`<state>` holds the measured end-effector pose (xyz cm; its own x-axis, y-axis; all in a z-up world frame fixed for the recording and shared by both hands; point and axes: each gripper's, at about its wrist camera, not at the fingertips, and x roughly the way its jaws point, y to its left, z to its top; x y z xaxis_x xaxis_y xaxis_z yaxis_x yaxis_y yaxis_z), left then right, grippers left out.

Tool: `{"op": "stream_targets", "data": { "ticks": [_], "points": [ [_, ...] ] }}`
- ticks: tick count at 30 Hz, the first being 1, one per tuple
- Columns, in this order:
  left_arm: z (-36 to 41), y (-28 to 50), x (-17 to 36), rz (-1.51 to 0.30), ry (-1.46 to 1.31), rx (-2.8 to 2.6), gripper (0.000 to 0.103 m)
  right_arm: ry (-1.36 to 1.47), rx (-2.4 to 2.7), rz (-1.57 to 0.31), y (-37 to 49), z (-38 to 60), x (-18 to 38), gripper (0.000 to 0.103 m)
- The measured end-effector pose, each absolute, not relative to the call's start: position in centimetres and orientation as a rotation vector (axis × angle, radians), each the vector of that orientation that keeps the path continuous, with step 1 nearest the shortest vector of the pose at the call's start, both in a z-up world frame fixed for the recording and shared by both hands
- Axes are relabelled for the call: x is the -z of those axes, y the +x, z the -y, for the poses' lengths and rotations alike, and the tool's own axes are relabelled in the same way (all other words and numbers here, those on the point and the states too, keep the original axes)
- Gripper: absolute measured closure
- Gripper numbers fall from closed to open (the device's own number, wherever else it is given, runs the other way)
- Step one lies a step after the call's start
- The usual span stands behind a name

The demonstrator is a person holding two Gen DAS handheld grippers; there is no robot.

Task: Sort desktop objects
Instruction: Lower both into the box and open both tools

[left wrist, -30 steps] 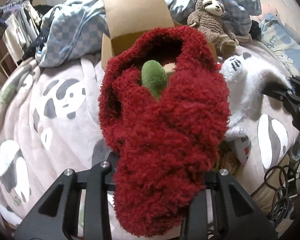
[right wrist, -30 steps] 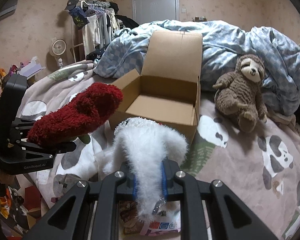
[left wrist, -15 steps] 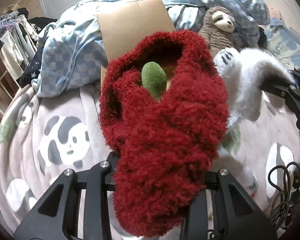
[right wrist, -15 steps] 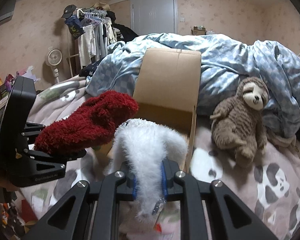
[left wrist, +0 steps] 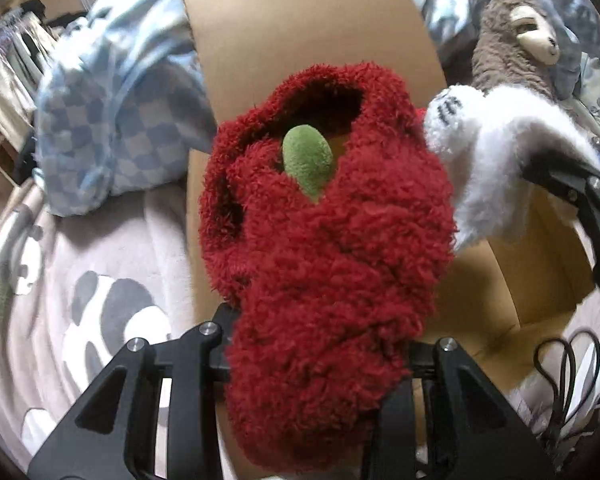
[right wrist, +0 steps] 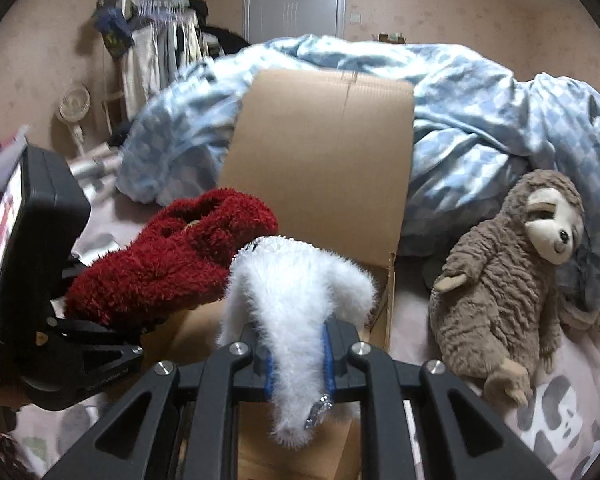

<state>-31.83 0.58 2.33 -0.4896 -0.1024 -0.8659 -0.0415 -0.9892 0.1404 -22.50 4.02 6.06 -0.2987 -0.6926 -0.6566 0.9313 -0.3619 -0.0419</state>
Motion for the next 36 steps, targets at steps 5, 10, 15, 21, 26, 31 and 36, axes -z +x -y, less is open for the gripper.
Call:
{"op": "stream_targets", "data": {
  "ticks": [5,10,15,21,26,31,36],
  "points": [
    [-0.9,-33.8,-0.5,0.248,1.618,2.643,0.071,0.738,1.833,-0.51,-23.8,-1.7,-4.5,0.086],
    [-1.0,-34.7,0.5,0.258,1.629,2.626,0.061,0.75,1.836,-0.58,-24.2,0.1,-3.5,0.079],
    [-1.7,-34.6,0.1,0.283,1.644,2.6,0.044,0.71,1.897,-0.597,-24.0,0.1,-3.8,0.019],
    [-3.0,-33.3,-1.3,0.347,1.595,2.602,0.034,0.696,1.904,-0.634,-23.2,-0.3,-5.1,0.019],
    [-3.5,-31.5,-2.7,0.372,1.584,2.603,0.033,0.7,1.899,-0.634,-22.8,-1.7,-6.4,0.019],
    [-3.3,-29.6,-5.4,0.361,1.561,2.617,0.033,0.696,1.901,-0.623,-21.7,-3.9,-8.0,0.019],
    [-4.0,-27.2,-7.7,0.383,1.543,2.615,0.03,0.655,1.916,-0.637,-20.1,-6.6,-9.9,0.019]
  ]
}}
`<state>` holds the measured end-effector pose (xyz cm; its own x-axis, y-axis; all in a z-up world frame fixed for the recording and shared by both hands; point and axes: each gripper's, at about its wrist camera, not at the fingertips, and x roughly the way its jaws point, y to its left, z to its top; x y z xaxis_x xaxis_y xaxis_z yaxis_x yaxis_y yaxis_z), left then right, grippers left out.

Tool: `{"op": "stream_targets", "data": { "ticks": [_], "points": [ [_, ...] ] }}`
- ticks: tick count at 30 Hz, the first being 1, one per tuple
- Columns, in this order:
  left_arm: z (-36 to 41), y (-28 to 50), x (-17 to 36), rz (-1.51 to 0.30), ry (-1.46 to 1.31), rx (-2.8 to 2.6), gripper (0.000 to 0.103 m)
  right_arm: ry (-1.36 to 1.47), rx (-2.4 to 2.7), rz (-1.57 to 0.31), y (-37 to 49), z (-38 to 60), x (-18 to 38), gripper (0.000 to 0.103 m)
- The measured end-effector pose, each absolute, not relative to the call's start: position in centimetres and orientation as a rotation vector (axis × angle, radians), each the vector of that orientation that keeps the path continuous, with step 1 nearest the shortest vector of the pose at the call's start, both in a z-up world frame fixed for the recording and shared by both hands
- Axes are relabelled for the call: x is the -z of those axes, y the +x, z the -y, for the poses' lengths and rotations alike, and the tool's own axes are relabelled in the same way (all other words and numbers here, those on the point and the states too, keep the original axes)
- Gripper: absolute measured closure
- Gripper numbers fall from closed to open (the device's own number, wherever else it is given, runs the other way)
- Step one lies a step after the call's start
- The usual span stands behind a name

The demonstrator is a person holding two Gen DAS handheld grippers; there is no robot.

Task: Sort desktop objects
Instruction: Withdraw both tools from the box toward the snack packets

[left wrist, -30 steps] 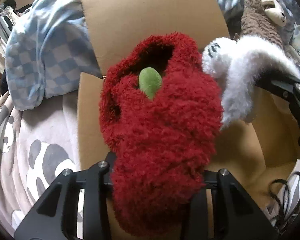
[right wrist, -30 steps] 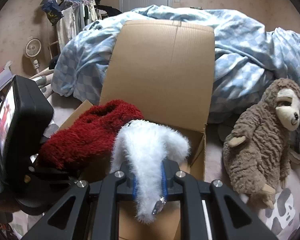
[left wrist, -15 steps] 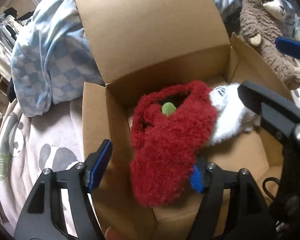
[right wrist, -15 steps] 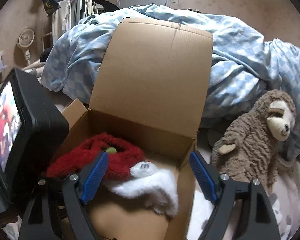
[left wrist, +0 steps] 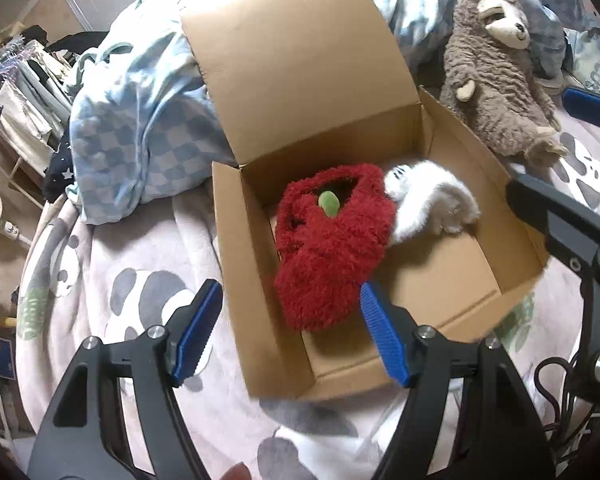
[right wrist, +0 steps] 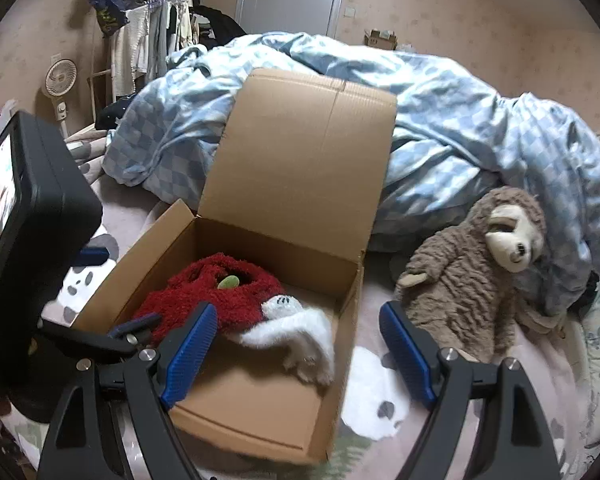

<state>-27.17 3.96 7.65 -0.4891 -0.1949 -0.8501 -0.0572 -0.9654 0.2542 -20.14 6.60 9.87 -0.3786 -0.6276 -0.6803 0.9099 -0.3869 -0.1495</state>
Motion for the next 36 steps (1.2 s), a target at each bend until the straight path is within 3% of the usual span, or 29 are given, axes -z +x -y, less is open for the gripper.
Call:
{"op": "stream_targets", "data": {
  "ticks": [9,19,36],
  "points": [
    [-5.8,-21.7,-7.9,0.408,1.6,2.607,0.028,0.764,1.857,-0.641,-17.8,-11.1,-10.2,0.019],
    [-7.0,-16.5,-6.6,0.311,1.743,2.63,0.028,0.775,1.827,-0.689,-14.9,-15.9,-9.3,0.019],
    [-7.9,-9.6,-6.6,0.365,1.704,2.639,0.028,0.793,1.761,-0.743,-11.9,-21.1,-7.6,0.019]
  ]
}}
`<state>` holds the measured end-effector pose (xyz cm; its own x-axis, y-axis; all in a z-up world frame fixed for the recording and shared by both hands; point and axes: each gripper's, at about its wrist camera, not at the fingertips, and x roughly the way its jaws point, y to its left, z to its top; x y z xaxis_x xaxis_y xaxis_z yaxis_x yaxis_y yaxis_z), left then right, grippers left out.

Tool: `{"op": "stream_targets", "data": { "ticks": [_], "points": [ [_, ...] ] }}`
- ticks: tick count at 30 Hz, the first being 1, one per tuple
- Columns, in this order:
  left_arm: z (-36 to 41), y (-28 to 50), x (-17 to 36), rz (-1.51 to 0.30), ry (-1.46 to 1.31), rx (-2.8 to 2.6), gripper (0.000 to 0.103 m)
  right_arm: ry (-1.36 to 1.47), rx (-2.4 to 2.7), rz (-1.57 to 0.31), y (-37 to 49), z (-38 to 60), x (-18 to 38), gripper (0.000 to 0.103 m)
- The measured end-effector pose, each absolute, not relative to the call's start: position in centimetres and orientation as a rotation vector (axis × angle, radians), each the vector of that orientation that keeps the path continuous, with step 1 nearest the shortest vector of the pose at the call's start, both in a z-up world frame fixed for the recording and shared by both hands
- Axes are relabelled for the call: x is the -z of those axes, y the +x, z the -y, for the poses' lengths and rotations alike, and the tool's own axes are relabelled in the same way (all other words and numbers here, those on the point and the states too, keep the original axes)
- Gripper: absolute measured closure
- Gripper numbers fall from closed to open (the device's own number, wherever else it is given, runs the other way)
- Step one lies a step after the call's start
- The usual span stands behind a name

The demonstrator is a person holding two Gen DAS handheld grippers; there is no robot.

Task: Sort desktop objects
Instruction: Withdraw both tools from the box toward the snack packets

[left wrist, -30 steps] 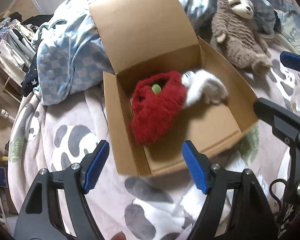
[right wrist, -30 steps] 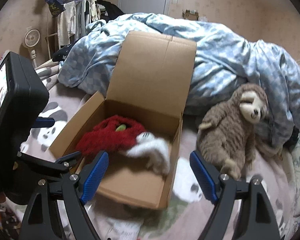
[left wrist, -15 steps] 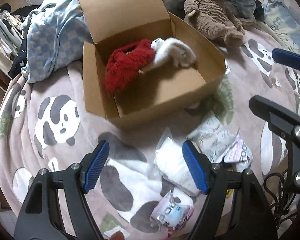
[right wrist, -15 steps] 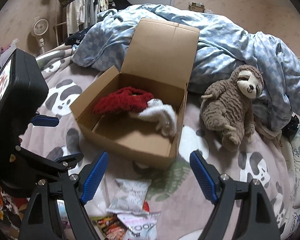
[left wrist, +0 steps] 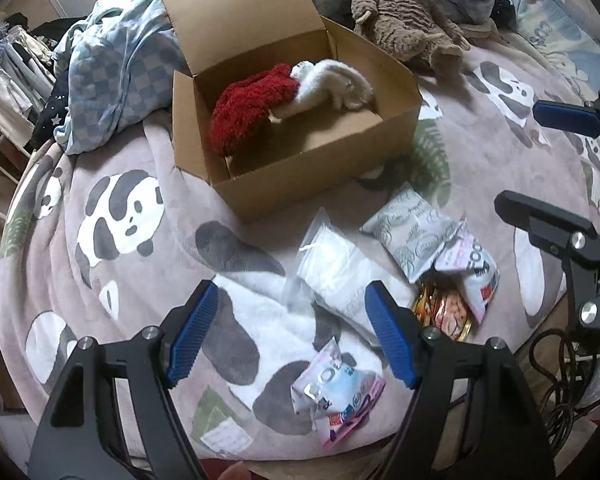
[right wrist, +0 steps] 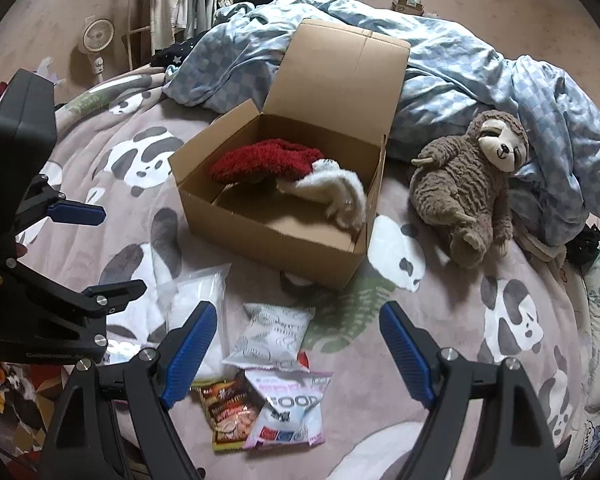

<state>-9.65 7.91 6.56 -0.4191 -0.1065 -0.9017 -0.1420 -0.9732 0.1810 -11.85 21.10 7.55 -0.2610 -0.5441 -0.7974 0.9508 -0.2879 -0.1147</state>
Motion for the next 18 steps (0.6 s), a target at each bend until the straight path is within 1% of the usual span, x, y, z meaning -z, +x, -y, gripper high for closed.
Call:
{"op": "stream_targets", "data": {
  "ticks": [7,9,14,18],
  "points": [
    [-8.9,-6.7,-6.0,-0.433,-1.654,-2.629,0.027,0.801,1.732,-0.761,-10.6,-23.1,-6.4,0.019],
    [-9.0,-6.0,-5.9,-0.449,-1.646,-2.632,0.023,0.797,1.72,-0.77,-10.2,-23.7,-6.1,0.019],
    [-9.2,-4.0,-4.6,-0.467,-1.66,-2.626,0.02,0.812,1.683,-0.782,-9.2,-25.2,-4.9,0.019],
    [-9.1,-2.9,-2.9,-0.442,-1.7,-2.606,0.019,0.835,1.668,-0.786,-8.8,-26.1,-3.7,0.019]
  ]
}}
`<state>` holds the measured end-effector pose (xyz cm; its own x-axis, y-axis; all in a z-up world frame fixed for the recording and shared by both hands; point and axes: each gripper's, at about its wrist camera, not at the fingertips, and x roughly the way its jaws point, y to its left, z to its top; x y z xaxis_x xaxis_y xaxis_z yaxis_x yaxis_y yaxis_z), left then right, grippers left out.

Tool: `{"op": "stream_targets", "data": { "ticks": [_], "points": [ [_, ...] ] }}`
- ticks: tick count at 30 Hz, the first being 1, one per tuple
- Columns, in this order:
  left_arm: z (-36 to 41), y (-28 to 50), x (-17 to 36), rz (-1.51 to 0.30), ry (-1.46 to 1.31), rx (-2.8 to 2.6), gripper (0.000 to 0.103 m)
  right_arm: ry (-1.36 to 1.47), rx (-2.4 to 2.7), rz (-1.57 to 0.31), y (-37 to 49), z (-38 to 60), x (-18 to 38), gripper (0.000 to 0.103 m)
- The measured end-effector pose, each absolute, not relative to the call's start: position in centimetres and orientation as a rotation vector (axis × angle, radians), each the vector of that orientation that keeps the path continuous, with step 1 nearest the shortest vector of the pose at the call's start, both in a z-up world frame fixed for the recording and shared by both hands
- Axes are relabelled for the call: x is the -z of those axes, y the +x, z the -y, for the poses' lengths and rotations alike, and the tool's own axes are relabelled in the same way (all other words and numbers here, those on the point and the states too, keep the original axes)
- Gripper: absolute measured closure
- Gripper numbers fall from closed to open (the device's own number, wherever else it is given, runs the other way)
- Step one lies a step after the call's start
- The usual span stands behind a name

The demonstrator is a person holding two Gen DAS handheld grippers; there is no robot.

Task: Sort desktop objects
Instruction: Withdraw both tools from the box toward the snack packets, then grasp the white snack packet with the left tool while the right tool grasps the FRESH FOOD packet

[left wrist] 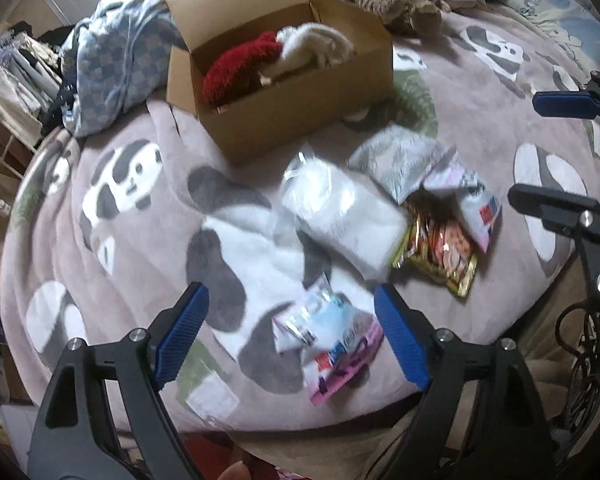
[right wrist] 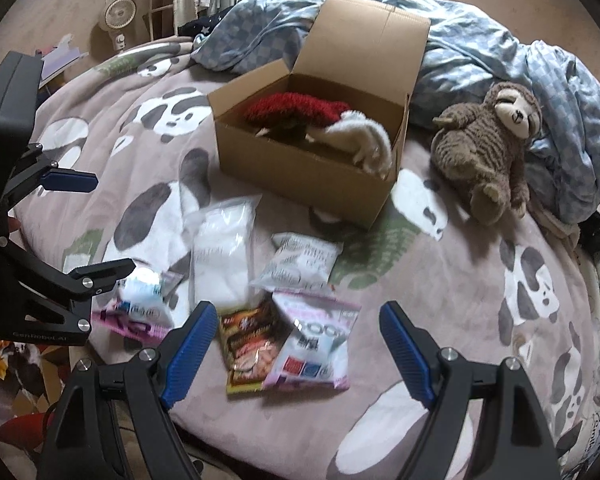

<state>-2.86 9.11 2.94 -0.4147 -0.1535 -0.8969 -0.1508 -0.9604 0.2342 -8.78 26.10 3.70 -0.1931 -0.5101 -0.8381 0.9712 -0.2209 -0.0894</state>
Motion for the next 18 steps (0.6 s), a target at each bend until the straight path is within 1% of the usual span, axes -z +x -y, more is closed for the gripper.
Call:
{"op": "stream_targets", "data": {
  "ticks": [8,14,18],
  "points": [
    [-8.5,-0.6,-0.4,0.412,1.711,2.555,0.018,0.867,1.639,-0.804,-8.4,-27.9,-0.3,0.019],
    [-8.3,-0.2,2.2,0.353,1.722,2.462,0.017,0.94,1.654,-0.792,-9.3,-28.5,2.4,0.019],
    [-8.4,-0.1,4.0,0.291,1.783,2.432,0.017,0.964,1.671,-0.793,-9.8,-28.5,3.7,0.019]
  ]
}}
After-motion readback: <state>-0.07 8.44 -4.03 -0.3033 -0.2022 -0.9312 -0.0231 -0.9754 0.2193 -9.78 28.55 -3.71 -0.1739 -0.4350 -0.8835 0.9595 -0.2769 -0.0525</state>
